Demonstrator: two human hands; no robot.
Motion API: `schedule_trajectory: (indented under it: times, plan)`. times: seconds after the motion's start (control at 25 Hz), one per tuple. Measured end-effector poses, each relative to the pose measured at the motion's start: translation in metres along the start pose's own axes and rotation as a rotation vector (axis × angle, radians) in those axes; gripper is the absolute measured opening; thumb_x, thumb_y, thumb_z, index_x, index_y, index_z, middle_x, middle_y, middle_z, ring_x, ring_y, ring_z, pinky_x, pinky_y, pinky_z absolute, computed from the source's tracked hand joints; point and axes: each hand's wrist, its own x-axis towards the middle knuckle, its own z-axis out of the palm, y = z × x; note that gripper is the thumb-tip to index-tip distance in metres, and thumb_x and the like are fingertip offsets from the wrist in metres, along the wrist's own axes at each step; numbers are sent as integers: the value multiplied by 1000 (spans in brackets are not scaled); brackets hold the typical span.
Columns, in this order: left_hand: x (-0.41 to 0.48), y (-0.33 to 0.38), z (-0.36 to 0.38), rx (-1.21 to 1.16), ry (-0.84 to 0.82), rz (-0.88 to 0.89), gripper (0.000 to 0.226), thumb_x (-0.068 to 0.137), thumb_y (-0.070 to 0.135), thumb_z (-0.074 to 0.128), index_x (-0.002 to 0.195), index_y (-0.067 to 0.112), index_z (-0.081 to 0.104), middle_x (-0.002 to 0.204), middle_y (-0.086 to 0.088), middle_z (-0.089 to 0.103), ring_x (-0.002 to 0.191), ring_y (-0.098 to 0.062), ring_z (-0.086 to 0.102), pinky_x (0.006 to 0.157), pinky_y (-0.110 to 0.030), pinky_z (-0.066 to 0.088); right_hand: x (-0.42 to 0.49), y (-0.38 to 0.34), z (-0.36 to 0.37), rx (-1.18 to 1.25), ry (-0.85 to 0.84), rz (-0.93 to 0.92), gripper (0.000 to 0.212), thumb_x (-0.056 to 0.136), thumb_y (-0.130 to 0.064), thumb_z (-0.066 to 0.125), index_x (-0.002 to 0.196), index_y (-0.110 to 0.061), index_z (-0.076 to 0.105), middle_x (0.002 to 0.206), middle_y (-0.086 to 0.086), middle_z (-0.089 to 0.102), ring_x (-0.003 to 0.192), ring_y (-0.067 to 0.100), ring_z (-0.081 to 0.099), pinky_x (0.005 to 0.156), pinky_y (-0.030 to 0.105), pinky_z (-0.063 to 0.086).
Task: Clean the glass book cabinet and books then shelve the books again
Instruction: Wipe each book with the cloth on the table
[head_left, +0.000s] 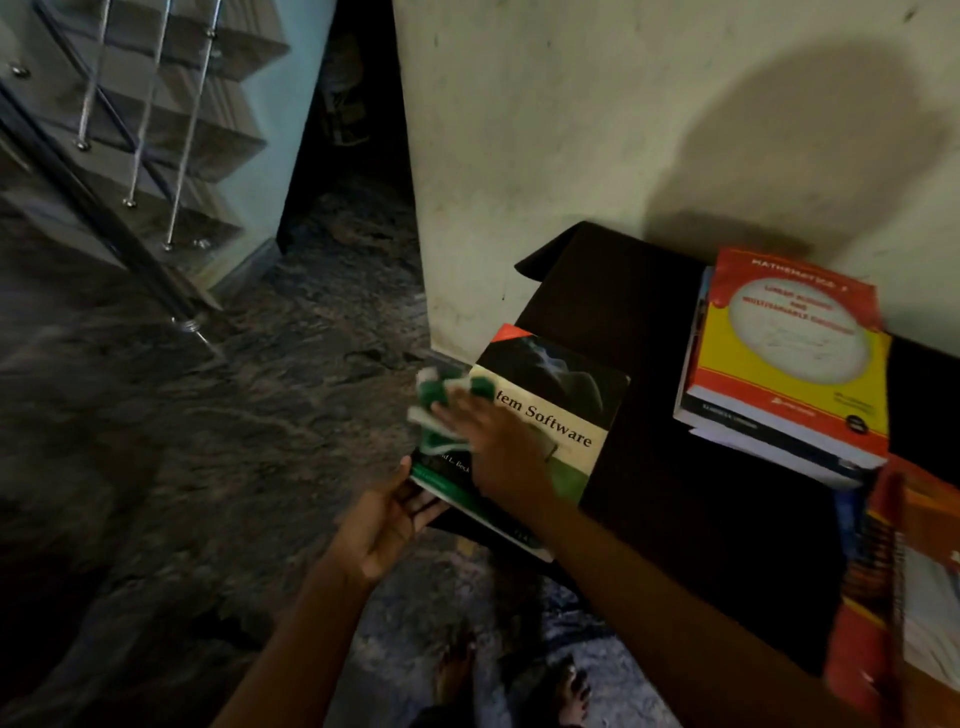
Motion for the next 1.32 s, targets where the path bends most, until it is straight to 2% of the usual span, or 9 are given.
schedule_trajectory:
  times: [0.12, 0.2, 0.44, 0.6, 0.84, 1.0, 1.16, 1.24, 1.32]
  plan:
    - [-5, -1, 1, -61, -30, 6, 37, 71, 20, 69, 103, 2, 63, 90, -17, 71, 75, -25, 71, 58, -36, 59, -37, -33, 14, 69, -75, -71, 50, 85, -24, 37, 133, -18, 50, 140, 6, 48, 126, 21, 47, 102, 36, 37]
    - [-5, -2, -1, -51, -30, 2, 23, 89, 16, 52, 105, 2, 60, 89, -16, 72, 75, -24, 71, 60, -35, 59, -37, -25, -3, 230, -80, -42, 48, 86, -11, 45, 134, -15, 48, 142, 6, 45, 131, 16, 39, 110, 31, 29]
    - [-3, -2, -2, 10, -41, 8, 28, 97, 21, 42, 109, 3, 59, 98, -14, 71, 86, -24, 71, 66, -36, 59, -2, 93, -73, 109, 166, 463, 59, 84, 15, 42, 135, -15, 44, 140, 10, 46, 129, 25, 43, 108, 30, 33]
    - [-3, -2, -2, -4, -25, 12, 26, 97, 22, 42, 102, 5, 61, 93, -13, 72, 83, -22, 71, 69, -38, 60, -45, 57, -31, -25, 217, 315, 58, 79, 10, 43, 132, -15, 48, 138, 10, 48, 128, 31, 44, 102, 53, 38]
    - [-13, -7, 14, 133, 41, 121, 9, 91, 7, 52, 95, 4, 59, 94, -16, 69, 81, -24, 69, 64, -32, 60, -110, -10, -13, 147, 173, 172, 58, 77, -2, 39, 132, -21, 46, 137, -4, 46, 126, 6, 39, 109, 32, 33]
    - [-31, 15, 54, 292, -12, 430, 12, 89, 0, 53, 97, 6, 62, 87, -10, 71, 79, -23, 69, 65, -29, 58, -89, -14, -81, 469, 331, 349, 63, 73, 4, 41, 127, -27, 48, 132, -10, 49, 124, 11, 47, 109, 32, 34]
    - [-52, 24, 81, 959, 61, 1035, 40, 89, 7, 60, 121, 29, 55, 113, 5, 64, 101, -4, 61, 86, -20, 48, -67, -17, -143, 594, 495, 342, 63, 81, -7, 43, 130, -45, 47, 111, 33, 58, 97, 57, 54, 78, 55, 48]
    - [-48, 21, 78, 1204, -17, 1317, 48, 89, 4, 57, 127, 32, 50, 128, 9, 52, 119, 6, 44, 99, -17, 38, -65, -16, -155, 637, 544, 303, 58, 83, -10, 43, 131, -41, 47, 95, 35, 61, 80, 51, 60, 65, 44, 52]
    - [-22, 10, 56, 1470, -289, 1533, 52, 85, -3, 54, 131, 21, 49, 139, 3, 44, 137, -5, 26, 115, -41, 22, -69, -13, -156, 642, 550, 310, 55, 83, -11, 43, 132, -36, 48, 94, 35, 60, 76, 43, 62, 58, 24, 48]
